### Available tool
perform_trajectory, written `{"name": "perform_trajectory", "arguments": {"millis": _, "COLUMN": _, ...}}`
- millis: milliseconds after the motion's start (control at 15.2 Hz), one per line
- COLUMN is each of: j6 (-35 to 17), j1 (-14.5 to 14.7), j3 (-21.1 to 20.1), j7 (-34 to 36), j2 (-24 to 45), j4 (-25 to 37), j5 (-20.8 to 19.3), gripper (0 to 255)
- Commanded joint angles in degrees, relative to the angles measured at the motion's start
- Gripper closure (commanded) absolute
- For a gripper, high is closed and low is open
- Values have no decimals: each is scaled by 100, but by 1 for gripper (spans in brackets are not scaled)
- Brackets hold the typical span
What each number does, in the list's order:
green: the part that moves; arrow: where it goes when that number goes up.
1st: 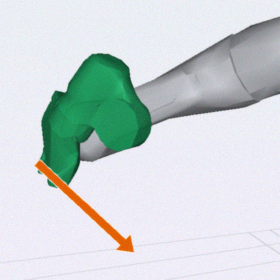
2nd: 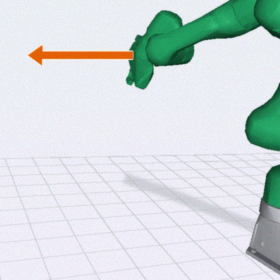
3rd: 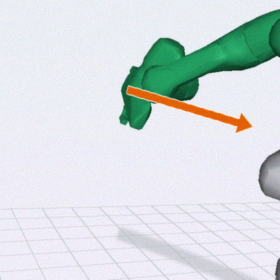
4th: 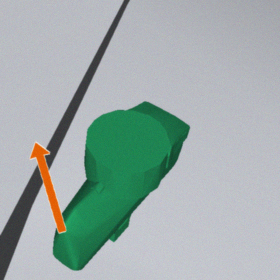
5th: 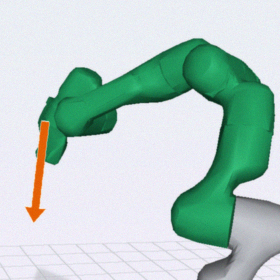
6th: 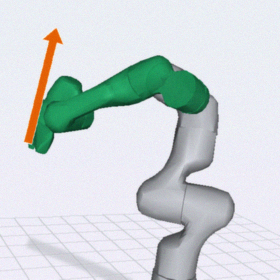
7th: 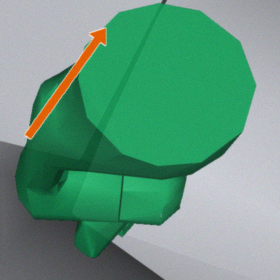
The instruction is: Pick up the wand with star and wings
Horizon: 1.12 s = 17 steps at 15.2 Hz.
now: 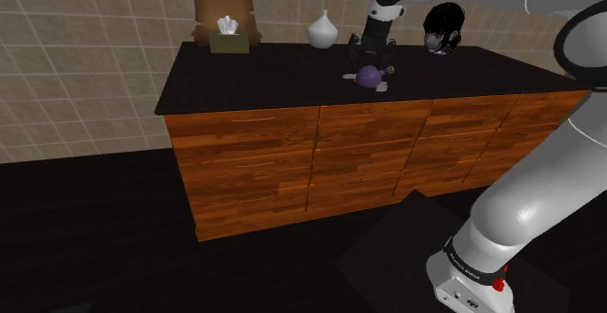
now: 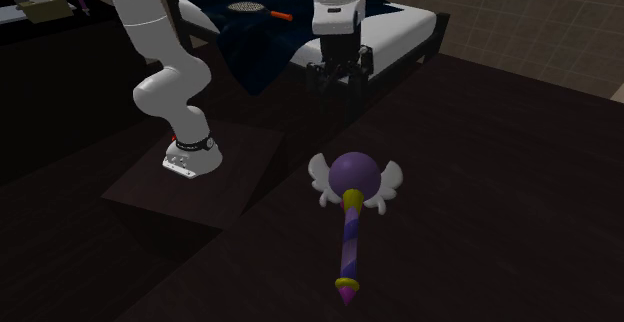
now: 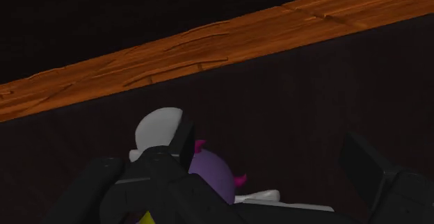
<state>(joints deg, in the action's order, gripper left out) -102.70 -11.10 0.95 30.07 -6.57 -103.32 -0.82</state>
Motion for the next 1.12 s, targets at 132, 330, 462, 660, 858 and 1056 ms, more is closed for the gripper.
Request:
{"name": "perform_trajectory", "arguments": {"millis": 132, "j6": 251, "j1": -169, "j3": 135, "j7": 583, "j2": 871, "j4": 962, "j5": -148, "gripper": 0}}
{"name": "perform_trajectory", "arguments": {"millis": 330, "j6": 477, "j1": -290, "j3": 275, "j7": 962, "j2": 1470, "j4": 1663, "j5": -217, "gripper": 0}}
{"name": "perform_trajectory", "arguments": {"millis": 462, "j6": 655, "j1": -378, "j3": 380, "j7": 1196, "j2": 1871, "j4": 2158, "j5": -242, "gripper": 0}}
{"name": "perform_trajectory", "arguments": {"millis": 660, "j6": 967, "j1": -528, "j3": 547, "j7": 1521, "j2": 2486, "j4": 2953, "j5": -246, "gripper": 0}}
{"name": "perform_trajectory", "arguments": {"millis": 858, "j6": 1343, "j1": -714, "j3": 718, "j7": 1822, "j2": 3134, "j4": 3844, "j5": -211, "gripper": 0}}
{"name": "perform_trajectory", "arguments": {"millis": 1056, "j6": 1672, "j1": -882, "j3": 837, "j7": 2027, "j2": 3644, "j4": 4585, "j5": -163, "gripper": 0}}
